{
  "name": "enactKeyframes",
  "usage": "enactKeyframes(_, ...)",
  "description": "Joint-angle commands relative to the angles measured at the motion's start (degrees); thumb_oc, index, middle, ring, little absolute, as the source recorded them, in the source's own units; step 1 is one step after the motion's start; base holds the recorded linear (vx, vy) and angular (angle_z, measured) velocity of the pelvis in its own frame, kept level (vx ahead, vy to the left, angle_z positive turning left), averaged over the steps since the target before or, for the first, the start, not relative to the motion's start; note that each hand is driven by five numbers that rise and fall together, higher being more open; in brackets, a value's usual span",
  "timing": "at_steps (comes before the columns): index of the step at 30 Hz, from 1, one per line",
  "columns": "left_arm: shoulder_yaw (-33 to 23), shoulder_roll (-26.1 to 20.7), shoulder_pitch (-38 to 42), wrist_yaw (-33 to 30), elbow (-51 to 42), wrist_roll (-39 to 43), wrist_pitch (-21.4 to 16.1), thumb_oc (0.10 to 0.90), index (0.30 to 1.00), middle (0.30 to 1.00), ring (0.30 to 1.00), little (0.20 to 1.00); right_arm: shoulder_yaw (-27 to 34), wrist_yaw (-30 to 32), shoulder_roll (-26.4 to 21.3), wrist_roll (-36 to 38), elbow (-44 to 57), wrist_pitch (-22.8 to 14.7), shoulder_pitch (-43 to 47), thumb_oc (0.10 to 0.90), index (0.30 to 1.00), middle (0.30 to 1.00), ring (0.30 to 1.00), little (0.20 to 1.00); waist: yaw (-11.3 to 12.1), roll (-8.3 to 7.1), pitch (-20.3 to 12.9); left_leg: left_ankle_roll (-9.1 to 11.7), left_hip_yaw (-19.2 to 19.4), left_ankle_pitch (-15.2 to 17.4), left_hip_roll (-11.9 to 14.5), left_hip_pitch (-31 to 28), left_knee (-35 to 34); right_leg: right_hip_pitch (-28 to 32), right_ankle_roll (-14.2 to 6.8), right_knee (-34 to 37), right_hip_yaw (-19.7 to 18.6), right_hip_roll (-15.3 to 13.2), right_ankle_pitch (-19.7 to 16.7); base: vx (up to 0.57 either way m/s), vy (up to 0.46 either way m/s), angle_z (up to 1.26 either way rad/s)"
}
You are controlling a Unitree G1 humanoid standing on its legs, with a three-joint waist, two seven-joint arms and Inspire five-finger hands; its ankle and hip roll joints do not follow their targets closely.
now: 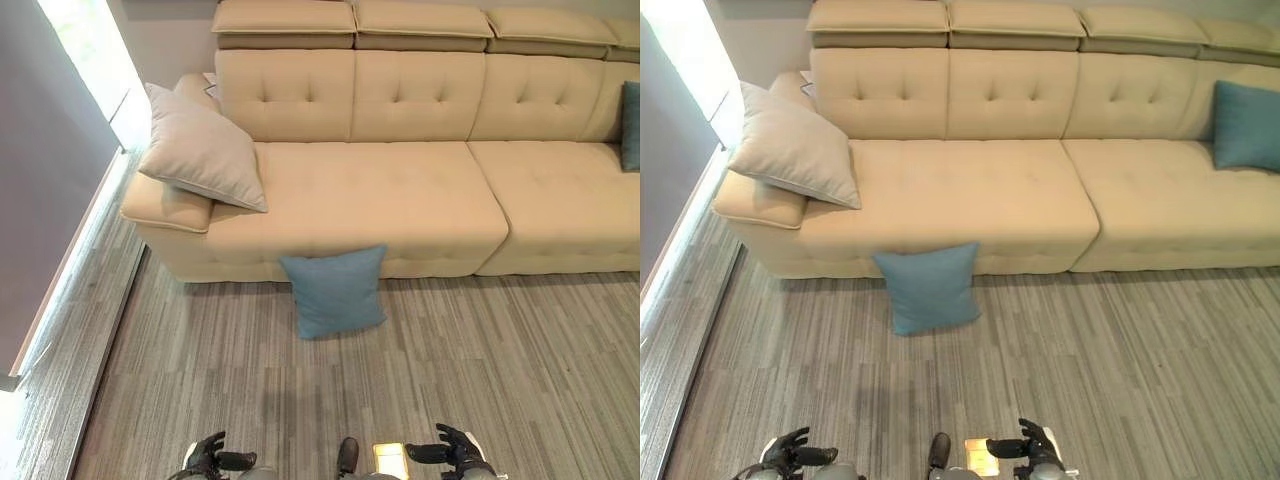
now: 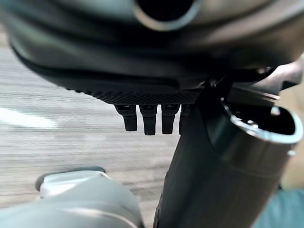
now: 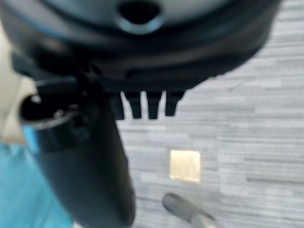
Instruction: Pick up all the scattered cushions and arrange them neatly on the sofa.
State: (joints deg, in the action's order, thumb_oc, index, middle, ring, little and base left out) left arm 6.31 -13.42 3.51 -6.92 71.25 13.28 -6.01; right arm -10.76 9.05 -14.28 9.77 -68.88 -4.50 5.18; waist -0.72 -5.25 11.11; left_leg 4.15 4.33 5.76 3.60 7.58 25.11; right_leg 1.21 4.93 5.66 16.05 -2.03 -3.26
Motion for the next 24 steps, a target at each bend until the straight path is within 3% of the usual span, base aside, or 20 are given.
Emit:
enactKeyframes(1,2.98,0.54,0.69,-0.69,0.96,-1.55,-0.22,0.800,0.900,0.900,0.900,0.900,-0.53,1.09,-2.12,0.74,-0.09,-1.15,-1.27,0.800,0.900,0.900,0.900,0.900,1.04,-0.10,1.08,-2.43,0.33,-1.73,-4.09,1.96,-11.96,2.02,-8.10,-2.37,-2.96,-0.86,5.38,0.24,0.017,0.07)
enactKeyframes(5,2.77,0.26,0.32,-0.86,1.14,-1.53,-0.35,0.800,0.900,0.900,0.900,0.900,-0.91,1.54,-2.08,0.46,-0.49,-1.12,-1.07,0.800,0.900,0.900,0.900,0.900,2.70,0.62,1.23,-1.69,-2.12,-7.62,-4.82,5.82,-18.27,4.49,-7.87,-1.54,-4.84,1.45,6.93,0.20,0.023,-0.06)
enactKeyframes(8,1.78,0.20,-0.71,-0.72,1.93,-1.06,0.01,0.800,0.900,0.900,0.900,0.900,-0.93,1.57,-1.70,0.06,-0.73,-0.93,-1.54,0.800,0.900,0.900,0.900,0.900,3.05,0.87,0.38,-2.20,-2.87,-8.82,-4.75,4.26,-21.75,5.75,-7.77,-2.02,-6.13,2.36,8.45,0.26,0.094,-0.40)
enactKeyframes(12,0.68,-0.26,-1.86,-0.54,2.40,-1.17,0.12,0.800,0.900,0.900,0.900,0.900,-1.26,1.17,-0.85,-0.80,-0.53,-0.82,-1.79,0.800,0.900,0.900,0.900,0.900,3.70,0.07,-1.22,-3.41,-1.80,-7.59,-5.37,1.92,-22.53,5.58,-8.87,-6.01,-6.91,0.91,9.49,0.26,0.156,-0.50)
enactKeyframes(13,0.36,-0.49,-1.82,-0.52,2.12,-0.98,0.16,0.800,0.900,0.900,0.900,0.900,-1.34,0.91,-0.51,-1.26,-0.25,-0.72,-1.51,0.800,0.900,0.900,0.900,0.900,4.50,0.03,-1.62,-4.26,-0.41,-6.32,-5.47,0.17,-22.89,4.23,-10.70,-10.77,-5.81,-0.64,9.21,0.18,0.147,-0.37)
enactKeyframes(14,0.36,-0.67,-1.63,-0.59,1.92,-0.83,0.23,0.800,0.900,0.900,0.900,0.900,-1.53,0.87,-0.39,-1.49,0.00,-0.65,-1.18,0.800,0.900,0.900,0.900,0.900,4.51,0.14,-1.43,-4.87,0.01,-5.65,-5.50,-0.84,-22.83,2.21,-11.83,-15.08,-5.34,-1.68,7.98,0.17,0.146,-0.48)
enactKeyframes(15,0.36,-0.67,-1.63,-0.59,1.92,-0.83,0.23,0.800,0.900,0.900,0.900,0.900,-1.53,0.87,-0.39,-1.49,0.00,-0.65,-1.18,0.800,0.900,0.900,0.900,0.900,4.52,0.14,-1.44,-4.87,0.02,-5.64,-5.50,-0.83,-22.83,2.19,-11.83,-15.10,-5.35,-1.68,7.98,0.11,0.093,-0.50)
enactKeyframes(17,0.33,-1.03,-1.32,-0.66,1.26,-0.68,0.24,0.800,0.900,0.900,0.900,0.900,-1.77,0.72,-0.45,-1.91,0.64,-0.48,-0.48,0.800,0.900,0.900,0.900,0.900,3.99,0.83,-0.56,-6.23,0.24,-4.41,-5.56,-2.96,-22.68,-1.79,-13.81,-23.00,-5.03,-3.41,4.54,0.11,0.109,-0.31)
enactKeyframes(19,0.66,-1.30,-0.83,-0.65,0.69,-0.50,0.05,0.800,0.900,0.900,0.900,0.900,-1.83,0.64,-0.38,-1.85,1.49,-0.53,-0.08,0.800,0.900,0.900,0.900,0.900,3.21,1.88,0.40,-7.19,-0.12,-3.42,-5.33,-4.12,-22.27,-5.00,-14.21,-29.17,-5.24,-4.32,2.38,0.17,0.118,0.01)
enactKeyframes(22,0.90,-1.29,-0.38,-0.55,0.33,-0.51,-0.10,0.800,0.900,0.900,0.900,0.900,-1.84,0.64,-0.44,-2.05,2.01,-0.43,0.31,0.800,0.900,0.900,0.900,0.900,2.67,2.87,0.58,-7.38,-1.32,-1.36,-5.34,-6.88,-22.42,-7.19,-12.32,-24.90,-4.01,-6.82,4.04,0.24,-0.005,0.06)
enactKeyframes(24,1.06,-1.30,-0.17,-0.70,0.57,-0.66,-0.19,0.800,0.900,0.900,0.900,0.900,-1.84,0.58,-0.58,-2.02,2.10,-0.28,0.53,0.800,0.900,0.900,0.900,0.900,2.04,2.82,0.73,-7.10,-2.21,-0.69,-5.42,-7.83,-22.54,-8.14,-12.10,-20.61,-5.10,-6.97,4.15,0.17,-0.066,0.01)
